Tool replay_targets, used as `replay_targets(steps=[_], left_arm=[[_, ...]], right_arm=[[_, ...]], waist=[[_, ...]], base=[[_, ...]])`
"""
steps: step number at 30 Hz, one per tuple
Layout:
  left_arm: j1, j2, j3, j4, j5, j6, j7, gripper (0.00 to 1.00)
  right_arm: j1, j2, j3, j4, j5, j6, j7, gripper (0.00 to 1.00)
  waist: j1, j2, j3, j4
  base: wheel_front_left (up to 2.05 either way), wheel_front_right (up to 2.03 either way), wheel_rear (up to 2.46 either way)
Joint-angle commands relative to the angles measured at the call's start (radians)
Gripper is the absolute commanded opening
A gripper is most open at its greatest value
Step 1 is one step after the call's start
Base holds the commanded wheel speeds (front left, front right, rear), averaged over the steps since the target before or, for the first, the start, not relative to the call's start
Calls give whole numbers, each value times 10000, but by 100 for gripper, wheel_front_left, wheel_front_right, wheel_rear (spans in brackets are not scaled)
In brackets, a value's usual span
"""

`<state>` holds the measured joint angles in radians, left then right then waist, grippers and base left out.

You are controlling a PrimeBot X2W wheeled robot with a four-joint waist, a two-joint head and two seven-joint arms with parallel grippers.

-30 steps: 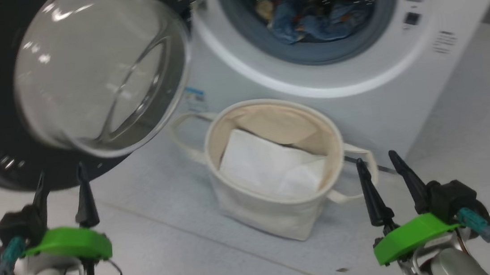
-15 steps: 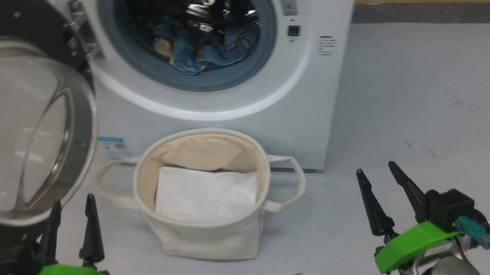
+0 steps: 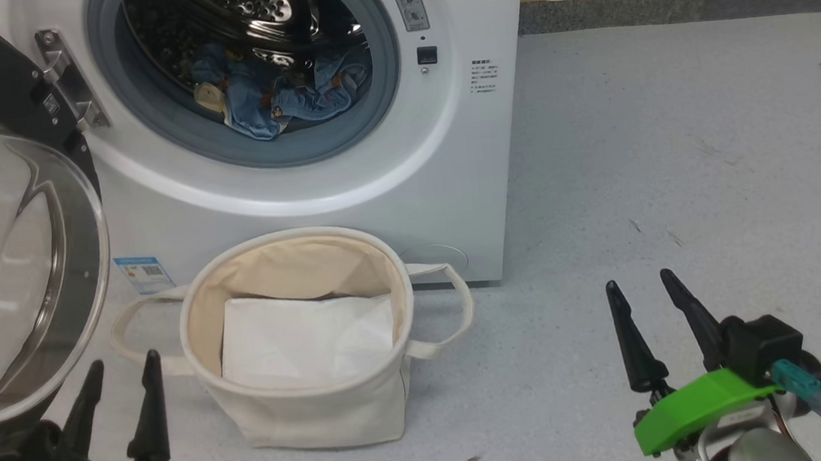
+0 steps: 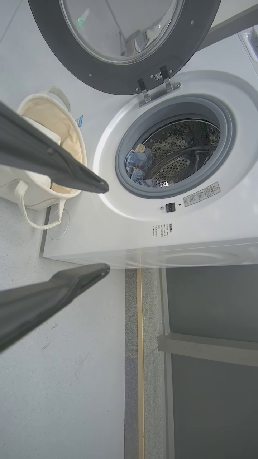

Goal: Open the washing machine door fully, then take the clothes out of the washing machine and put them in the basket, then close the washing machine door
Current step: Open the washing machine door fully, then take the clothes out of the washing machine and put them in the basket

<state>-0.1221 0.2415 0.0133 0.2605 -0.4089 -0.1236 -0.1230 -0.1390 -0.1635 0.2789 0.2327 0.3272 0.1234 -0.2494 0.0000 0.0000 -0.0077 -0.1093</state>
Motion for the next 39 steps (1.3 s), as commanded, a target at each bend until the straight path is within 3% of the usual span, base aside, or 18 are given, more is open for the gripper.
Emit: replay_targets(steps=[1,29,39], left_arm=[[-265,305,284,-402,-68,-12,104,100],[-547,517,-329,-214,-537,-11,282,100],[-676,745,-543,-215,-935,-43,402,100]], right_arm=[[-251,-29,112,-303,10,73,-124,100],[-224,56,51,-370,12,73,-124,100],[-203,88,64,-337,66,73,-124,100]], waist=[[0,0,-12,6],[0,0,51,-4],[0,0,107,23]], base=[[0,0,0],[1,0,0],[104,-70,-34]])
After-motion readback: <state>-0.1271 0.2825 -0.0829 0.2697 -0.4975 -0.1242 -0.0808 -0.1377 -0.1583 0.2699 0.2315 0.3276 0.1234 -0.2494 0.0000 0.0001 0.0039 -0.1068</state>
